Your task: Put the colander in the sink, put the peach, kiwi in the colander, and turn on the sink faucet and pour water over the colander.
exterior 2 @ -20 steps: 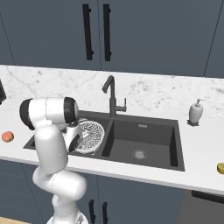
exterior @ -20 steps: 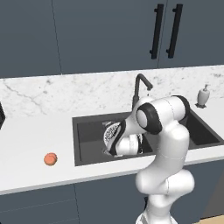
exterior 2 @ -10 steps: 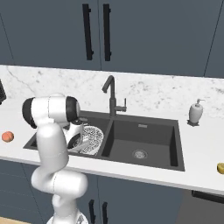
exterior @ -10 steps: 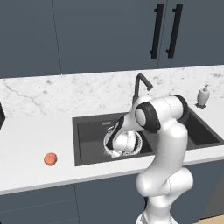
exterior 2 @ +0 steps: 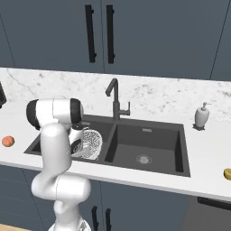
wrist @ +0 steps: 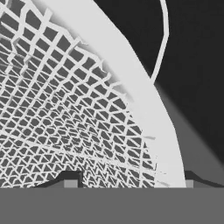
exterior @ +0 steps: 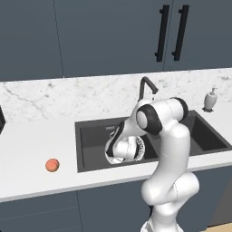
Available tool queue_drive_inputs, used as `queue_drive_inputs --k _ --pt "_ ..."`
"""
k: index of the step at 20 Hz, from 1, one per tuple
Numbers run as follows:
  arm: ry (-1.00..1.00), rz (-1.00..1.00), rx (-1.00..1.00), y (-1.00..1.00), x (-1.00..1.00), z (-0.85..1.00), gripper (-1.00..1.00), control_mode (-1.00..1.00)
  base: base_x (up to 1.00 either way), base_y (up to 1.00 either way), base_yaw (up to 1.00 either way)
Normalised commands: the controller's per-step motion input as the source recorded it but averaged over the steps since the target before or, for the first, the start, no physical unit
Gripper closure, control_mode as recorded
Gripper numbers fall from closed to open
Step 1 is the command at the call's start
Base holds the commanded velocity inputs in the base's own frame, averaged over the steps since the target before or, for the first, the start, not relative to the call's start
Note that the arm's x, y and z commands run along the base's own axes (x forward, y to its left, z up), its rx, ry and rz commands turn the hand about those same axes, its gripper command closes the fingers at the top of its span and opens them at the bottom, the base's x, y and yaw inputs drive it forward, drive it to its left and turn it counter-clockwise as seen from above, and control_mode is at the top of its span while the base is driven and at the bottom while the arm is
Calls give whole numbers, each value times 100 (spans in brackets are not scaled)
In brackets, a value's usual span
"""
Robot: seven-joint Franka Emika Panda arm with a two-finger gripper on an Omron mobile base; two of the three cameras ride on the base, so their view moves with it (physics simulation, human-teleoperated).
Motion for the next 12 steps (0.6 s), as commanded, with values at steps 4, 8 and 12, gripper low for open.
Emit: queue_drive_inputs --k 4,8,12 --pt "-5 0 8 0 4 7 -100 -100 0 0 0" --pt "-14 0 4 0 0 31 -100 -100 0 0 0" --pt "-16 0 1 0 0 49 -100 -100 0 0 0"
